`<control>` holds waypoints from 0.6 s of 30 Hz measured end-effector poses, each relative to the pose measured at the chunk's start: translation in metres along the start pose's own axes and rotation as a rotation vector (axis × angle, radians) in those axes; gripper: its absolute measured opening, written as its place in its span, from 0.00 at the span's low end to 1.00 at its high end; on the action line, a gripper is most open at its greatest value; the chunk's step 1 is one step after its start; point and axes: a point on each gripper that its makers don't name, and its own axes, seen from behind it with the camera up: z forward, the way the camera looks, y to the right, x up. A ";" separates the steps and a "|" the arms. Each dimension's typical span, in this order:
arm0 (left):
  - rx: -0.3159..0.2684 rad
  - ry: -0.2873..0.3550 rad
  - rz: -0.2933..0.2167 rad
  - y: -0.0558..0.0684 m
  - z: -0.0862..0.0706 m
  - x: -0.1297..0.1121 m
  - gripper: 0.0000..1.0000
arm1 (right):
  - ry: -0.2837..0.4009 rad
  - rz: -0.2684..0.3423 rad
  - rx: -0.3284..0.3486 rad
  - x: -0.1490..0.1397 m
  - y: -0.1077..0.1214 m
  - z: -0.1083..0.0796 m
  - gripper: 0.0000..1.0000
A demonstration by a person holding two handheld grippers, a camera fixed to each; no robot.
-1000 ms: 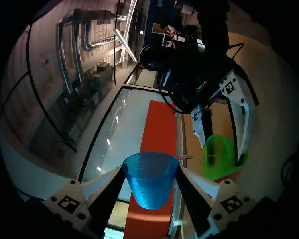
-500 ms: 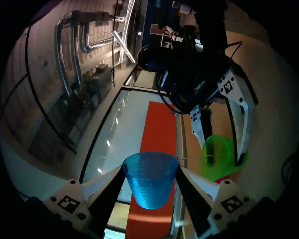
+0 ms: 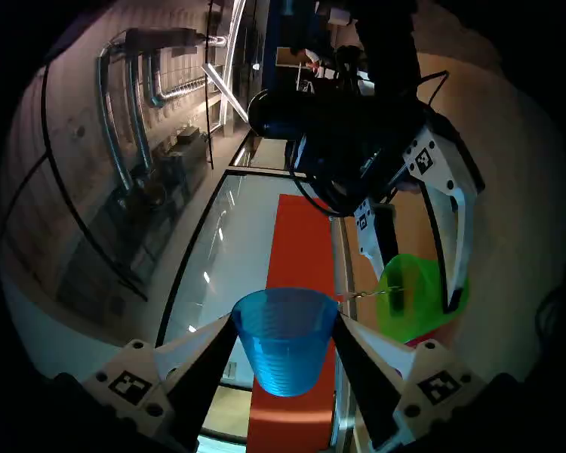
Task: Pour water
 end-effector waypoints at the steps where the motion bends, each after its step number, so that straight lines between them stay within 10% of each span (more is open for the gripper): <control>1: 0.001 -0.001 0.002 0.000 0.000 0.000 0.86 | 0.000 0.000 0.000 0.000 0.000 0.000 0.87; 18: 0.000 -0.001 0.044 0.003 0.001 0.000 0.86 | -0.001 0.002 -0.001 -0.001 0.000 0.000 0.87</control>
